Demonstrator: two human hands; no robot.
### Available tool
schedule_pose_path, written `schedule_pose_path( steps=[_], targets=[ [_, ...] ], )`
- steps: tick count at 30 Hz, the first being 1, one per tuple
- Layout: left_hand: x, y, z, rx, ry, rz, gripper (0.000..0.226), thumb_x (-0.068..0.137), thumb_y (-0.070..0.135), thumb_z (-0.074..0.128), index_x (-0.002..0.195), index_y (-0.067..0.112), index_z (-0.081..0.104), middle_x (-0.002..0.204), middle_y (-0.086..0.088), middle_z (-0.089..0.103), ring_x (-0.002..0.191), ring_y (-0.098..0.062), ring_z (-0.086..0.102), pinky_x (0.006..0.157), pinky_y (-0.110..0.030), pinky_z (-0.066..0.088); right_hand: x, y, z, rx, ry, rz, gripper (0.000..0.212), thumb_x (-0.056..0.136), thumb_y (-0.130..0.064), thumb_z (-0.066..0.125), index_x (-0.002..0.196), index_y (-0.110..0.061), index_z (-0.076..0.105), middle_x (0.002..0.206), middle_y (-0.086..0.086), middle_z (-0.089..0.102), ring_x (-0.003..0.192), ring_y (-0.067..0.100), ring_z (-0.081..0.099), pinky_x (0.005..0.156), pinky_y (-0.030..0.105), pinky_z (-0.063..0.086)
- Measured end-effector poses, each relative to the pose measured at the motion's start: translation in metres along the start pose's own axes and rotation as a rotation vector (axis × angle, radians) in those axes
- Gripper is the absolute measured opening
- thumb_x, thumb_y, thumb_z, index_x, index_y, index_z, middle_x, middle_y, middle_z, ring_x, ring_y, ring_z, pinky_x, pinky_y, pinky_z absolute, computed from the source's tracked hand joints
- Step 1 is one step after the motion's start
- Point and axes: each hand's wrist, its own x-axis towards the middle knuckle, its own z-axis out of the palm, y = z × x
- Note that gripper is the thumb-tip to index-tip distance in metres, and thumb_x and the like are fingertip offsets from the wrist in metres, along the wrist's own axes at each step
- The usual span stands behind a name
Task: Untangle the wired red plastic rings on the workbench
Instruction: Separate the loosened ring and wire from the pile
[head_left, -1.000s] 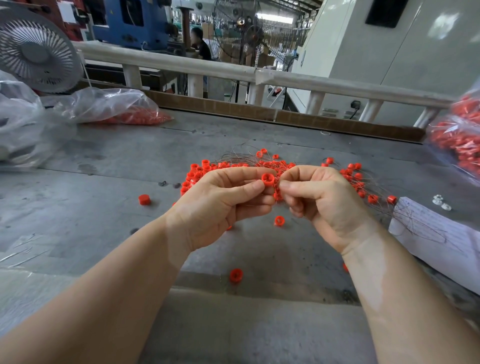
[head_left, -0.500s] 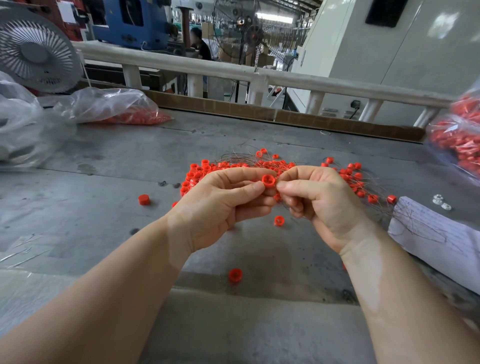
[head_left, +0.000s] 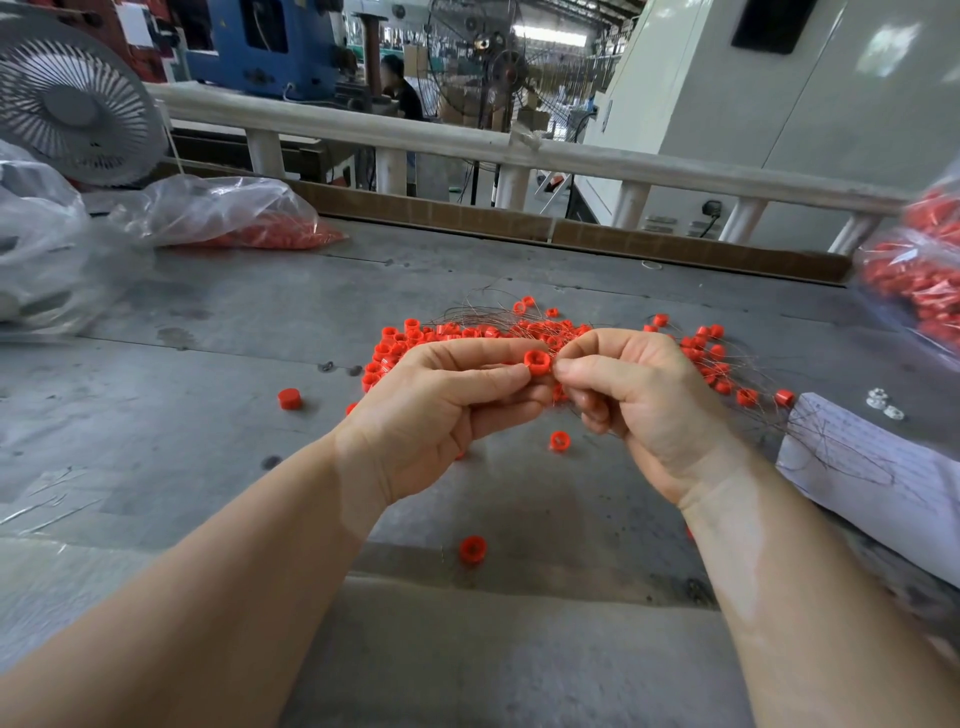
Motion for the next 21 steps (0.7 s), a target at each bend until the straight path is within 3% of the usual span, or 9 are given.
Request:
schedule_pose_path(
  steps=[21],
  targets=[
    [-0.0007, 0.0011, -0.0004, 0.039, 0.035, 0.014, 0.022, 0.063, 0.000, 0.062, 0.079, 0.005, 0.075, 0.074, -0.012, 0.071, 0.065, -0.015, 0.070, 0.058, -0.021, 0.057, -0.0008, 0.0011, -0.0002, -0.087, 0.010, -0.046, 0.035, 0.081, -0.001, 0.061, 0.054, -0.022, 0.065, 0.045, -0.006, 0.047, 0.042, 0.003, 0.038, 0.041, 0.016, 0.029]
  ],
)
